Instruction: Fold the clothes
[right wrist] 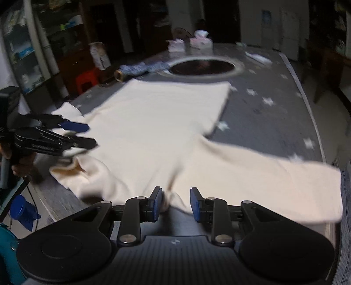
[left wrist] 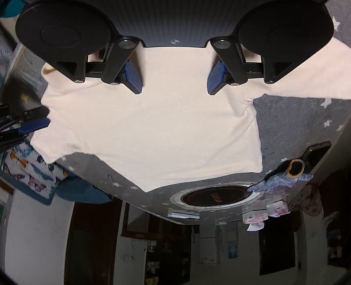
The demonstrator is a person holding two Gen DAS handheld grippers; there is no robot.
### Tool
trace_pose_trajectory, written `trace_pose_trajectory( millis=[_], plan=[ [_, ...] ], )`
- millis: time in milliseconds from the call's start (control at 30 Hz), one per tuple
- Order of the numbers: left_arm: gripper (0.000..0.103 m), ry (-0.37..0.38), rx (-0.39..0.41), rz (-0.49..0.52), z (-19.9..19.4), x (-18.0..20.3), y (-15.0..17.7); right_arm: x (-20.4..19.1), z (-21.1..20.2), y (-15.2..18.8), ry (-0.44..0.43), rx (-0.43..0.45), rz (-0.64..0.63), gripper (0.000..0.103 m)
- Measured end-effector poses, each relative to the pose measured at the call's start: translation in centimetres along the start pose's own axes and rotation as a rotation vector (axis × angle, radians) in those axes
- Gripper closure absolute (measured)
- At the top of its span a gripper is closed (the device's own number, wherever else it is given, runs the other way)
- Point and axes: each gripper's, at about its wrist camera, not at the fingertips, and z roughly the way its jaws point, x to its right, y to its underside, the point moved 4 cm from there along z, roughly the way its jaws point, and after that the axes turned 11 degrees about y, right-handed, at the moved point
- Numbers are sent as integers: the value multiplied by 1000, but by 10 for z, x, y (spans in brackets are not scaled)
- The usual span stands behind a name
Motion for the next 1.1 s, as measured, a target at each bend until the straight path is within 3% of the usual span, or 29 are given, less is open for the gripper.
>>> trace_pose_trajectory(
  millis=[167,267,533,667,767,1000,1100],
  plan=[
    [34,-16,-16,7,1,-1,-2,21,-12,11,25,8,41,77],
    [34,-23,-21,10,2,1,-6,44,-22,15,85,29,99,77],
    [31,39,15,82,2,32,-26,134,-35,38,258,62,430,76],
    [30,75,5,110,11,50,-31,170,-26,55,228,68,615,73],
    [30,92,-6,126,18,63,-33,193,-18,68,153,89,759,68],
    [30,134,-31,154,31,87,-32,219,-4,90,21,129,946,68],
    [30,153,-41,168,36,97,-30,226,0,95,-19,155,990,79]
  ],
)
